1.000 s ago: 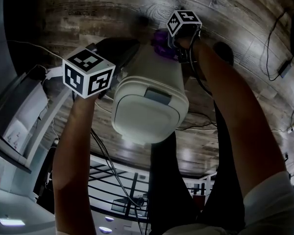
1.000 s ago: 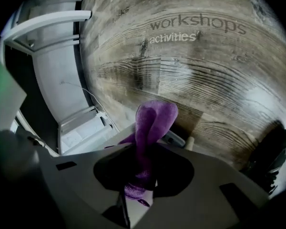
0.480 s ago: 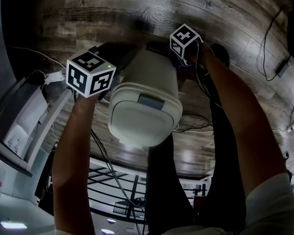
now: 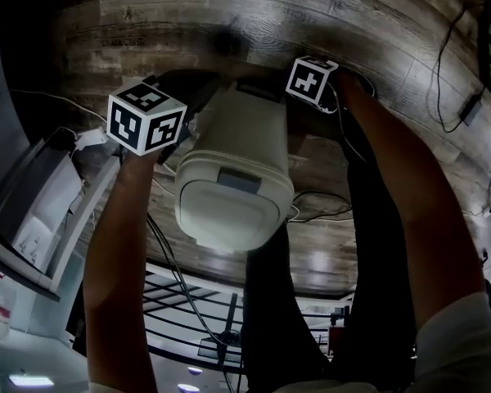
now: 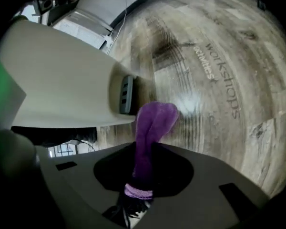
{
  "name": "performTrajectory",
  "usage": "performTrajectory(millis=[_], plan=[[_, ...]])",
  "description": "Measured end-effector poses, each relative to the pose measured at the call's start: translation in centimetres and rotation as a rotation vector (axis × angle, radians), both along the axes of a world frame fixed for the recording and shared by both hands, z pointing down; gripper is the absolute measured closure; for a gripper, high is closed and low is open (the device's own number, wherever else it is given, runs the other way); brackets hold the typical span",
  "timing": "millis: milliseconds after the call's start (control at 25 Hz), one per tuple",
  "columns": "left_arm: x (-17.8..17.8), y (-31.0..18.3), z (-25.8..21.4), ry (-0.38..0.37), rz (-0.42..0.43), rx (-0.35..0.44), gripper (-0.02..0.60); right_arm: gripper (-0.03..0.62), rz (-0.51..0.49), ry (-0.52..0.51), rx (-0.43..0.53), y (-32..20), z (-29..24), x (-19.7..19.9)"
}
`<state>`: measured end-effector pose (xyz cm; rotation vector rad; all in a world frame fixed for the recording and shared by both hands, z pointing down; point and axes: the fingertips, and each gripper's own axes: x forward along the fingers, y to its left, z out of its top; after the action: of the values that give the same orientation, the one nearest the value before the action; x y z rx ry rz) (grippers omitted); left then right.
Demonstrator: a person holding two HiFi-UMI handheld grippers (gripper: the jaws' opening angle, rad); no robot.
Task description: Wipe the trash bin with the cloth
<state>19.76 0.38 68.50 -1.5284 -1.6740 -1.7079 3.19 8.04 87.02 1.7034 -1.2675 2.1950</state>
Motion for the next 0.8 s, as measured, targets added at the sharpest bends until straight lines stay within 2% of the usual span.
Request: performTrajectory(millis=[120, 280, 400, 560, 640, 800], plan=[[0.1, -0.1, 0.5, 0.008, -0.008, 0.002, 0.577, 0.502, -0.029, 0.163, 0.020, -0.4, 0.1, 4.5], [0.0, -1.0, 1.0, 0.016, -0.030, -0.001, 0.577, 0.502, -0.145, 0.387, 0.057, -3.5, -0.3, 9.6], [-0.1, -1.9, 1.1, 0.022, -0.049, -0.010, 0.577, 0.502, -0.247, 0.522, 0.086, -6.6, -0.6, 12.0], [-0.3, -3.2, 1.2, 0.028, -0.068, -0.015, 0.577, 0.502, -0.482, 0.635, 0.132, -10.4, 0.1, 11.1], [0.0, -3.7, 1.4, 0.031, -0.076, -0.015, 0.577, 0.502, -0.599, 0.657, 0.161, -11.3, 0.8, 9.9], [0.0, -4.5, 1.7, 0.033, -0.086, -0.012, 0.577, 0.502, -0.758, 0.654, 0.197, -11.3, 1.9, 7.4]])
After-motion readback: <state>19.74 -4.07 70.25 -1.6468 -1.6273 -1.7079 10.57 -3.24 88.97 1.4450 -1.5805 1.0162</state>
